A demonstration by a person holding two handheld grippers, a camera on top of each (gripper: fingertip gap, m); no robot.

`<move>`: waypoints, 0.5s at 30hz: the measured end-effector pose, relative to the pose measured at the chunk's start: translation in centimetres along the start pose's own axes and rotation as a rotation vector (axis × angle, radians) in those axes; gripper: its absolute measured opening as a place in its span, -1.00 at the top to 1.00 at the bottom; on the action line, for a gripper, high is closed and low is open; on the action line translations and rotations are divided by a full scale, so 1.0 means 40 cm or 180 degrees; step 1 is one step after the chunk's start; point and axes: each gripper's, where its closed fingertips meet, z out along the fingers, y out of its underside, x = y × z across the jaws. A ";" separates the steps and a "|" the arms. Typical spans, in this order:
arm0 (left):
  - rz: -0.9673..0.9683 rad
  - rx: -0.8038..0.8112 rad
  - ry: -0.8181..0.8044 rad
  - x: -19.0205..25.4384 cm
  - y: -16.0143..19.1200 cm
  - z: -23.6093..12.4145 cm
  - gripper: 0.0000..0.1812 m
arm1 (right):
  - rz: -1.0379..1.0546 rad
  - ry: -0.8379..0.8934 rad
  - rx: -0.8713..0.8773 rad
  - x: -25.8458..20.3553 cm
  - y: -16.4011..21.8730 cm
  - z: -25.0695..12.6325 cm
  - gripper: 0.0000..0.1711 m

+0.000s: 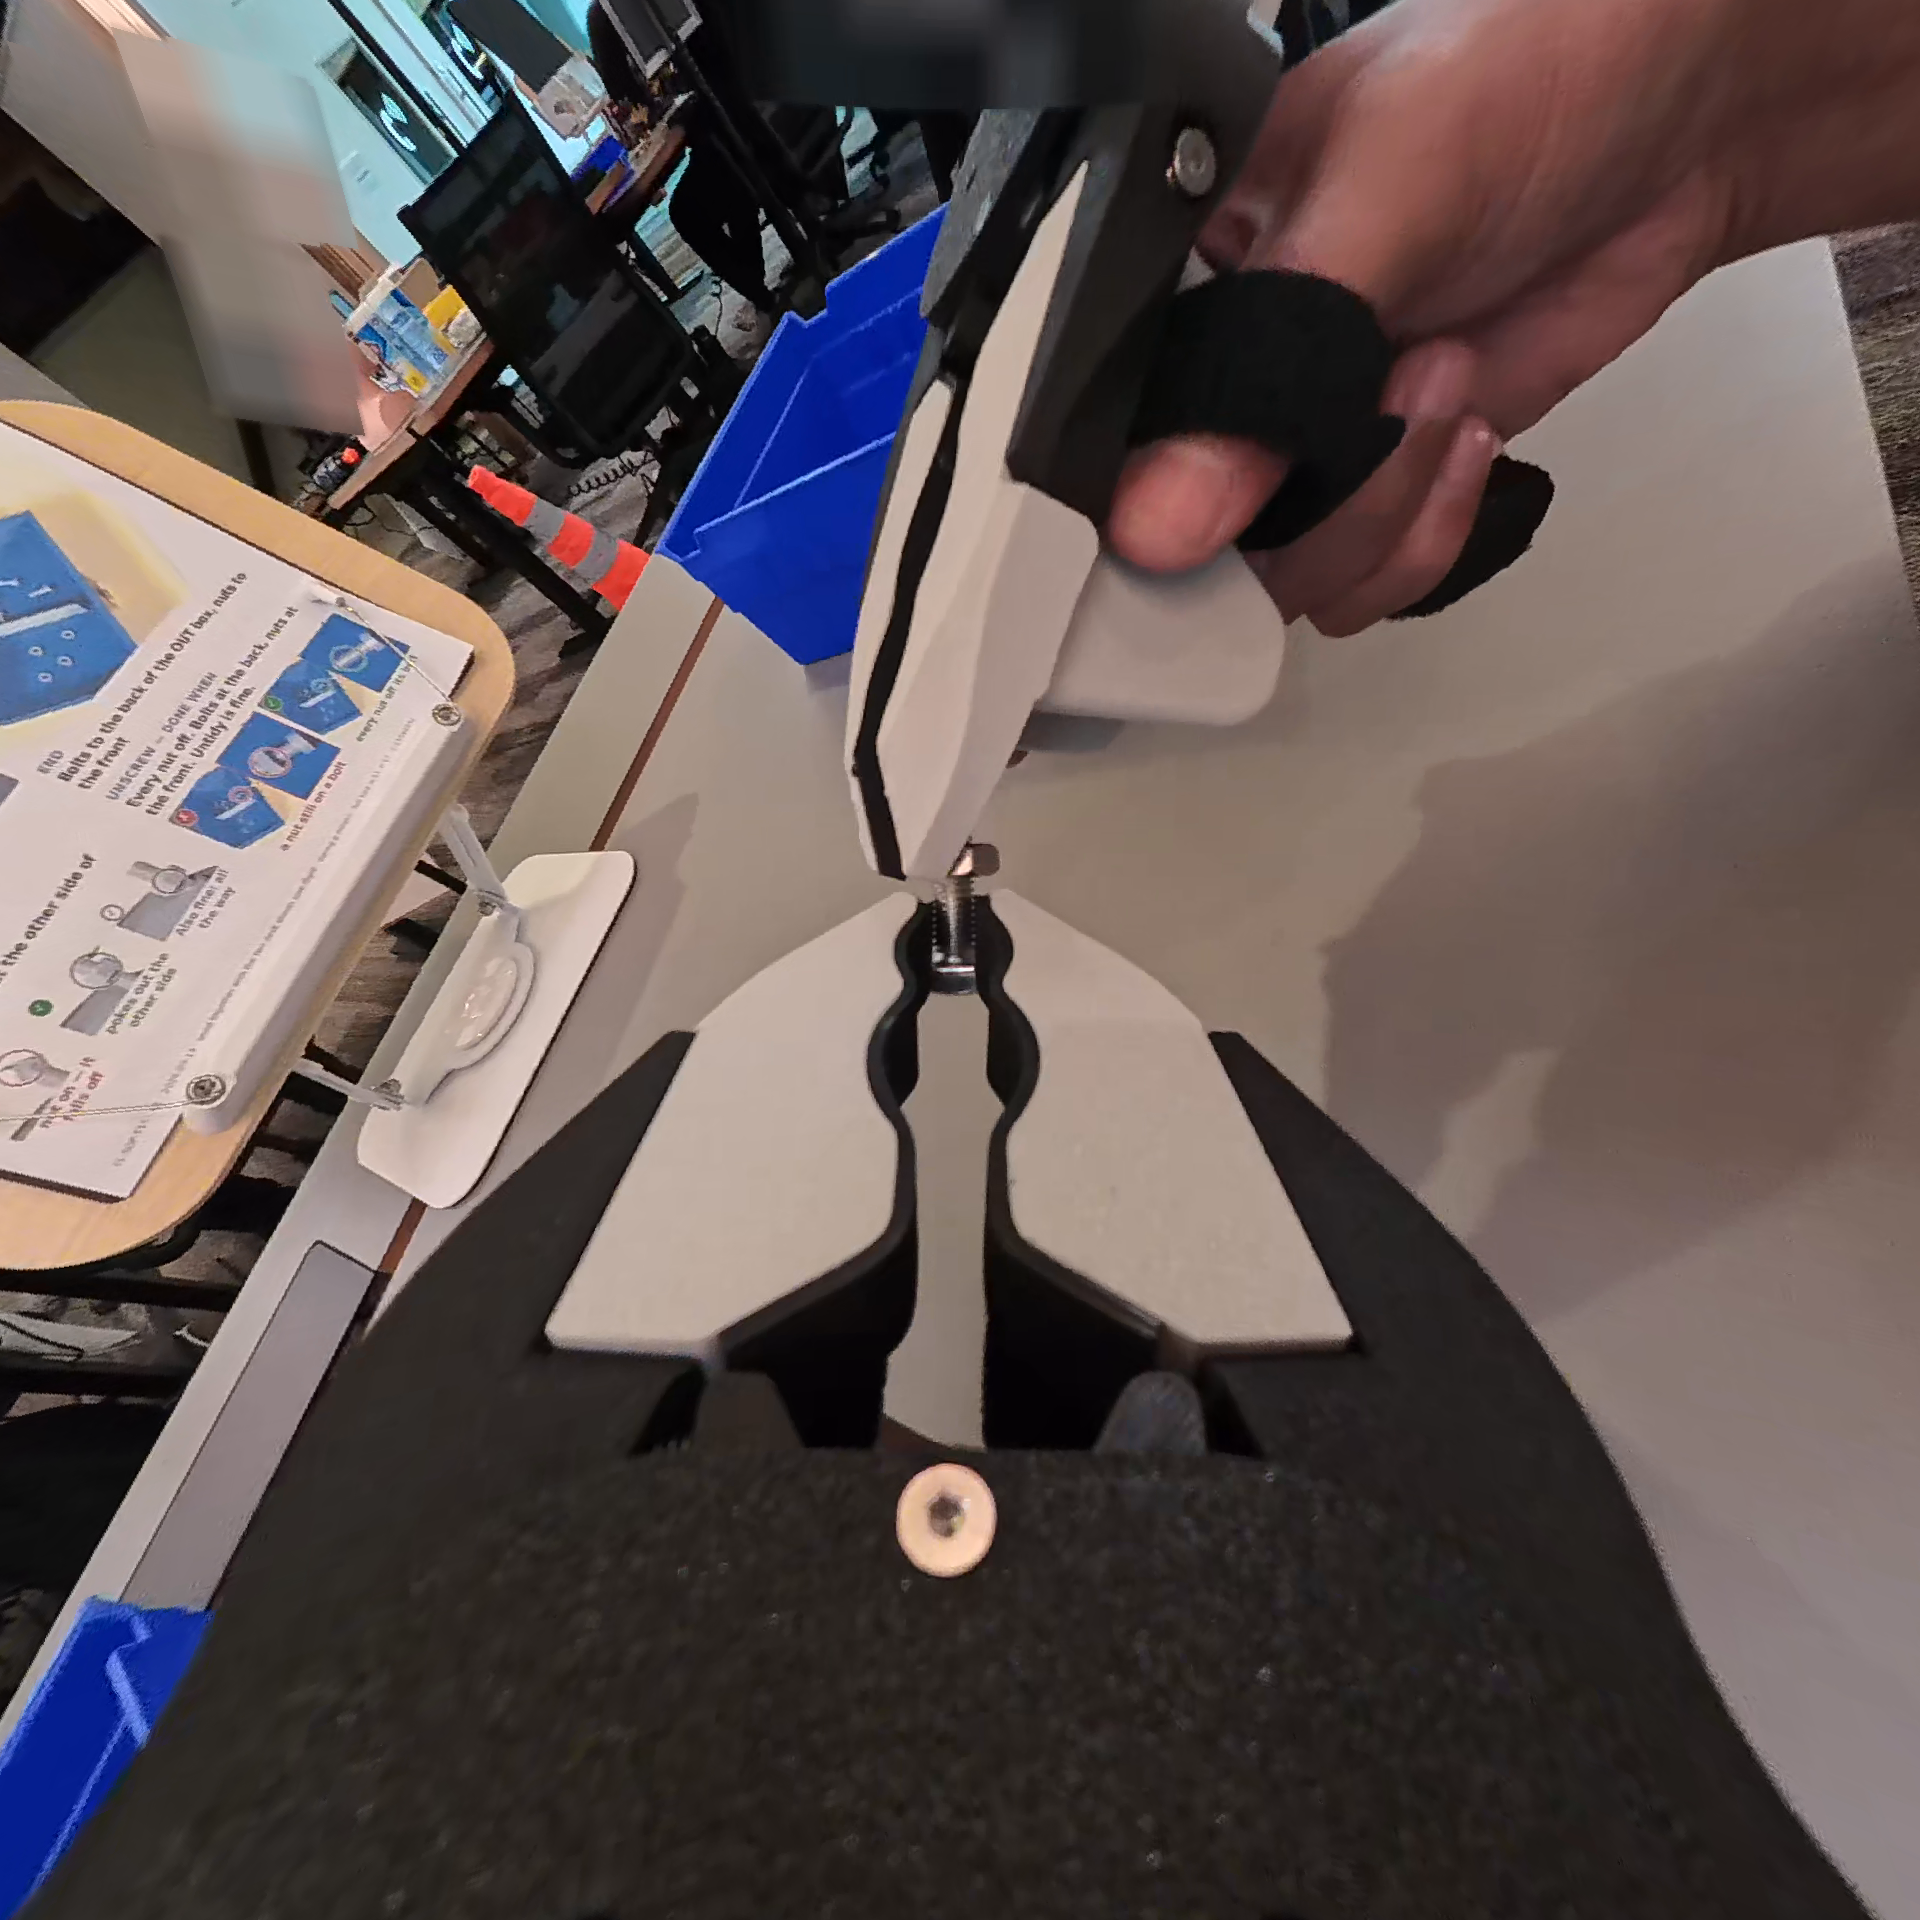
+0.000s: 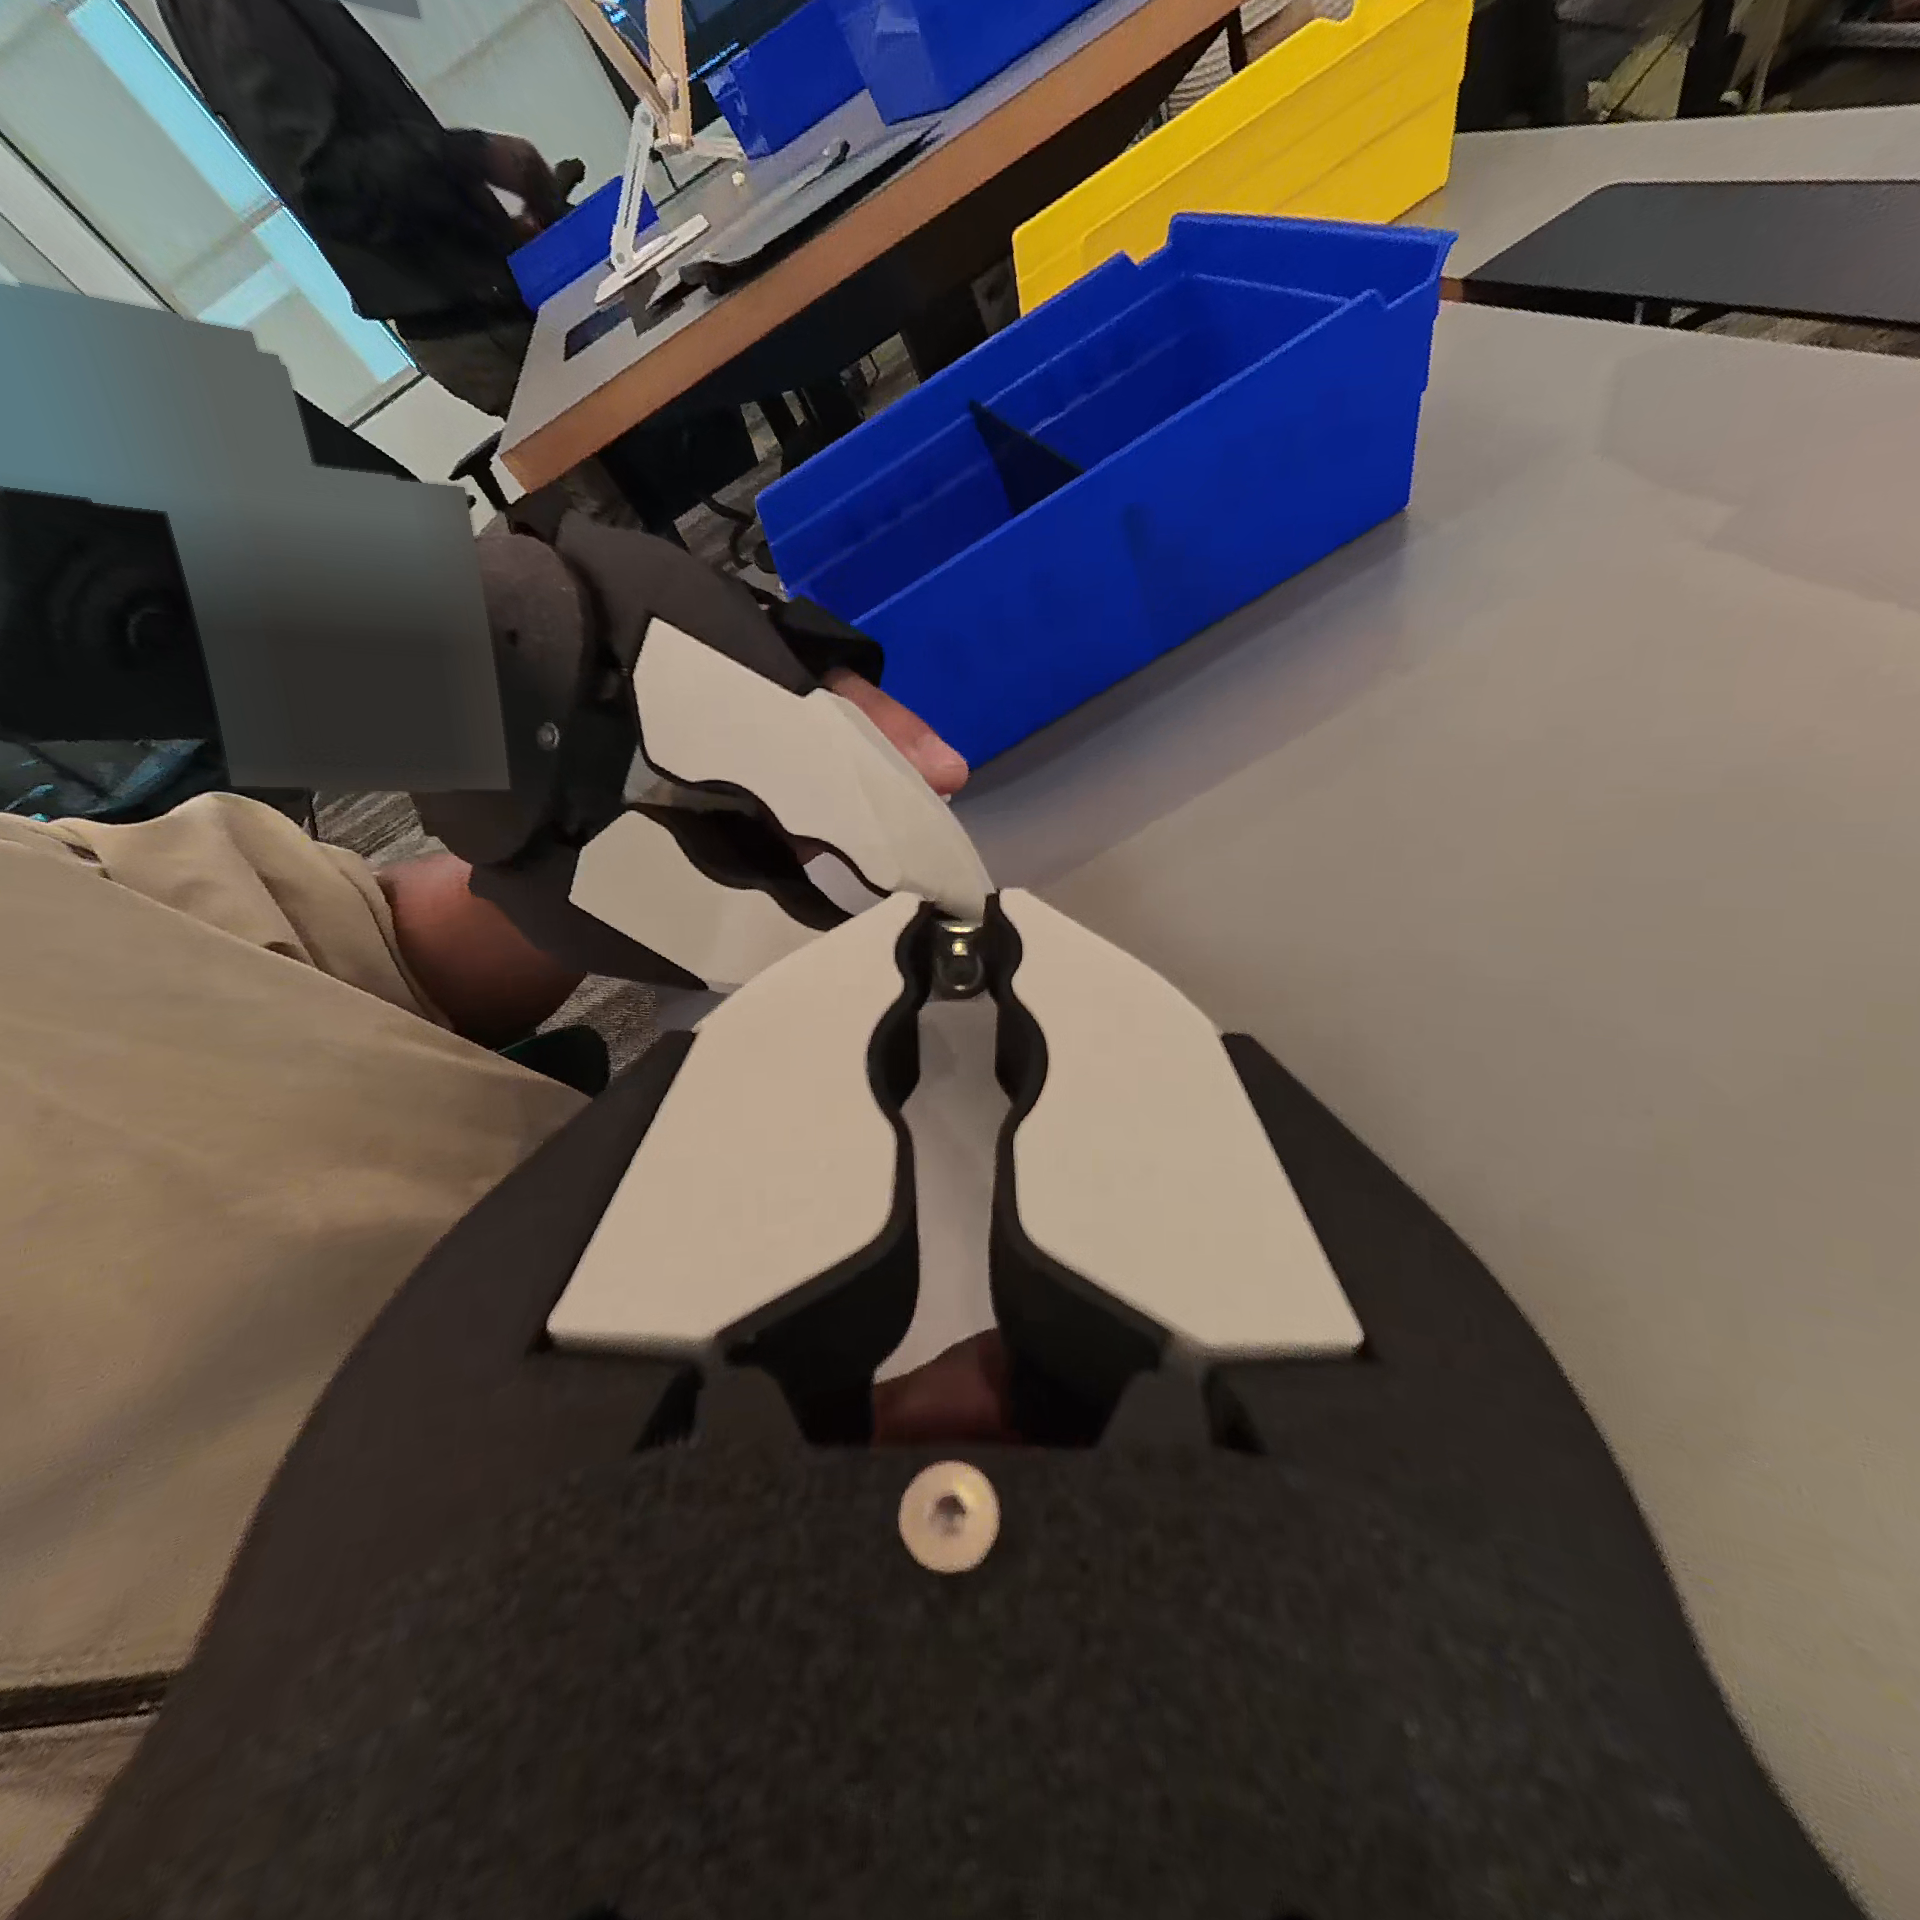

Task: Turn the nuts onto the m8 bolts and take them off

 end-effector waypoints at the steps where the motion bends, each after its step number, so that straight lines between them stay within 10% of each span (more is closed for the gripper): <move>1: -0.0013 0.0007 0.0000 0.000 -0.002 0.000 0.92 | -0.0008 0.0000 0.0012 0.000 -0.002 -0.002 0.89; 15: 0.0090 -0.0014 -0.0118 -0.013 -0.006 -0.005 0.92 | 0.0045 -0.0035 -0.0025 -0.001 0.012 0.001 0.83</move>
